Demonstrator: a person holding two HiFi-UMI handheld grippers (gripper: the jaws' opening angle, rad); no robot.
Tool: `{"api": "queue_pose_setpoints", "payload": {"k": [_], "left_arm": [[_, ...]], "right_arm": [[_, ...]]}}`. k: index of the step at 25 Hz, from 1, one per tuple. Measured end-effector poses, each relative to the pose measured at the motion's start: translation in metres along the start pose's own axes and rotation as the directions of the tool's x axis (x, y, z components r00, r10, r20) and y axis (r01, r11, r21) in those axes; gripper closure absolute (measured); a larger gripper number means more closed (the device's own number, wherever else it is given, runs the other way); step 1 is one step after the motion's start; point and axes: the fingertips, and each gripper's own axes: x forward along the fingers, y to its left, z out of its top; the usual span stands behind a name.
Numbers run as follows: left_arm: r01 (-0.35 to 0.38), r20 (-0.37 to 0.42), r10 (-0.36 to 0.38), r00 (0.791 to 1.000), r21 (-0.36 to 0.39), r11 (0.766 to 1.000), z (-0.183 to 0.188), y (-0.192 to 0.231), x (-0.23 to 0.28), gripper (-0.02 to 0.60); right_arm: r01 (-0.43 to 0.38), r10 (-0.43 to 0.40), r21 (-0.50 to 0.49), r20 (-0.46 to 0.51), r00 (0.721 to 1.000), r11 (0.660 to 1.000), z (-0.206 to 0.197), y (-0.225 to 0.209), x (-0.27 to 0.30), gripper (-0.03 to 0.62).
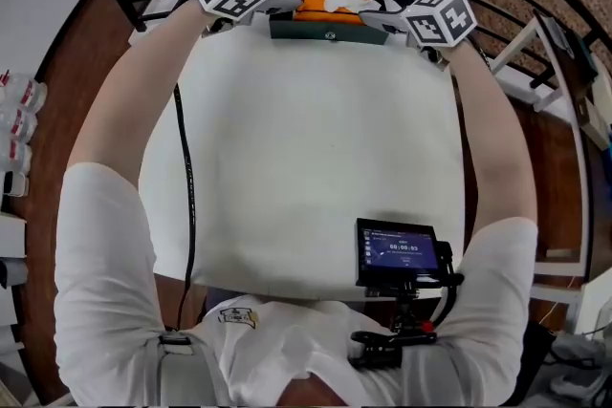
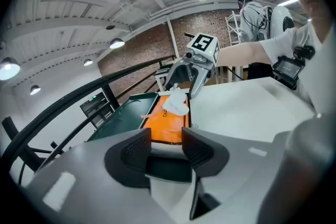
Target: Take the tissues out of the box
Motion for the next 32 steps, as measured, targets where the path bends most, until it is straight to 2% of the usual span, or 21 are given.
{"api": "queue_pose_setpoints", "payload": {"k": [2, 7, 13, 15, 18, 25, 32], "left_arm": [[0.02, -0.021, -0.02, 1.0, -0.001, 1.0, -0.007, 0.001, 0.004, 0.413], [0.022, -0.009, -0.022, 1.0, -0.039, 0.999, -0.015, 0.007, 0.015, 0.399], [0.062, 0.066, -0.056, 0.996, -0.105, 0.993, -0.016, 0.003, 0.024, 0.413], [0.069, 0.079, -0.061, 0.995, -0.108, 0.992, -0.016, 0.001, 0.024, 0.465], [0.056, 0.077, -0.049, 0.996, -0.095, 0.994, -0.014, 0.001, 0.024, 0.495], [0.011, 0.074, -0.006, 0.997, -0.068, 0.998, -0.009, 0.002, 0.018, 0.505], [-0.049, 0.142, 0.049, 0.989, -0.003, 0.999, 0.04, 0.0, -0.021, 0.505]], "right_arm": [[-0.025, 0.026, 0.009, -0.014, 1.0, 1.0, -0.004, -0.002, 0.006, 0.278], [-0.058, 0.059, 0.052, -0.022, 0.998, 0.997, -0.011, -0.004, 0.019, 0.286], [-0.088, 0.09, 0.081, -0.014, 0.996, 0.993, -0.015, -0.001, 0.025, 0.389], [-0.076, 0.078, 0.07, -0.014, 0.997, 0.995, -0.013, -0.001, 0.026, 0.412], [-0.053, 0.054, 0.051, -0.009, 0.999, 0.997, -0.009, -0.002, 0.025, 0.429], [0.017, -0.017, 0.007, 0.03, 0.999, 1.0, 0.007, -0.002, 0.012, 0.436], [0.096, -0.093, -0.021, 0.116, 0.989, 0.995, 0.048, 0.003, -0.034, 0.436]]}}
